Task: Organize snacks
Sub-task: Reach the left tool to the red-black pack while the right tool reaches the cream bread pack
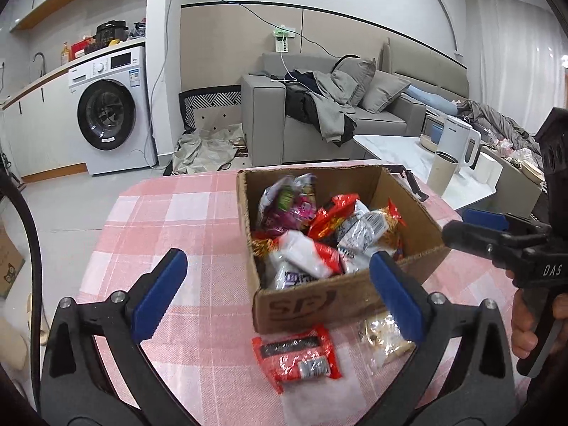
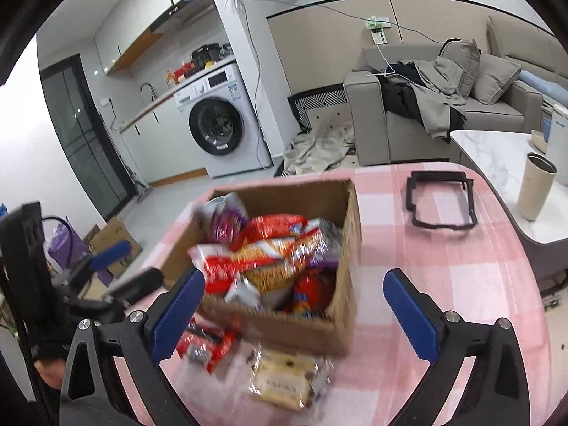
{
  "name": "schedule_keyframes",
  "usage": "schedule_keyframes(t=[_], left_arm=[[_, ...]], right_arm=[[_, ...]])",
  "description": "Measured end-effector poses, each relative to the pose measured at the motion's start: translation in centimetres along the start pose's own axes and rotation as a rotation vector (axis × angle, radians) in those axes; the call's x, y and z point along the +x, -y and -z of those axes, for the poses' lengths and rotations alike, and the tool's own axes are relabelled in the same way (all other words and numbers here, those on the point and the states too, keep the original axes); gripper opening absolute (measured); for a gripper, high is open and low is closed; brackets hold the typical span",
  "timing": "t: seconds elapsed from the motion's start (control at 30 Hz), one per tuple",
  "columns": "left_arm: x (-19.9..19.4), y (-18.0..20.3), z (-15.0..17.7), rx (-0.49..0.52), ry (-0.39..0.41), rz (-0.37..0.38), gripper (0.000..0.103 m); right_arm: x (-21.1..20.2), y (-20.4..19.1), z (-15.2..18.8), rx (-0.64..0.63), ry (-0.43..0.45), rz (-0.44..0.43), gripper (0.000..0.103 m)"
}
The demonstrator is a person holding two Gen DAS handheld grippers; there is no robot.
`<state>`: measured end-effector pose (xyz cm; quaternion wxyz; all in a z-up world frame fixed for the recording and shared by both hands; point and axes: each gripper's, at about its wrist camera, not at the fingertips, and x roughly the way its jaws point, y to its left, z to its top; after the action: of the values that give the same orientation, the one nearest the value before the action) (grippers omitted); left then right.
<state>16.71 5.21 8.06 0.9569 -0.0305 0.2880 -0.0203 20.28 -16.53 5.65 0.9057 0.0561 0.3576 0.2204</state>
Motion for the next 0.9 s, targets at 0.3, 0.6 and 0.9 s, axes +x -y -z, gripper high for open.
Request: schedule_keyframes(t=[0.3, 0.6, 0.9], left_arm=[[-3.8, -1.3, 3.8, -0.028, 0.002, -0.014, 0.102], [-4.0, -0.8, 6.5, -0.013, -0.028, -0.026, 0.102], [-1.0, 1.1, 7.2, 0.049, -0.054, -0.036, 0.102]], right_arm=[[-0.9, -0.9, 3.2, -0.035, -0.026, 0.012, 0.103], [-0.8, -1.2, 5.8, -0.037, -0.052, 0.003, 0.103], [1.1, -1.4, 7.5, -0.070, -0.115, 0.044, 0.103]])
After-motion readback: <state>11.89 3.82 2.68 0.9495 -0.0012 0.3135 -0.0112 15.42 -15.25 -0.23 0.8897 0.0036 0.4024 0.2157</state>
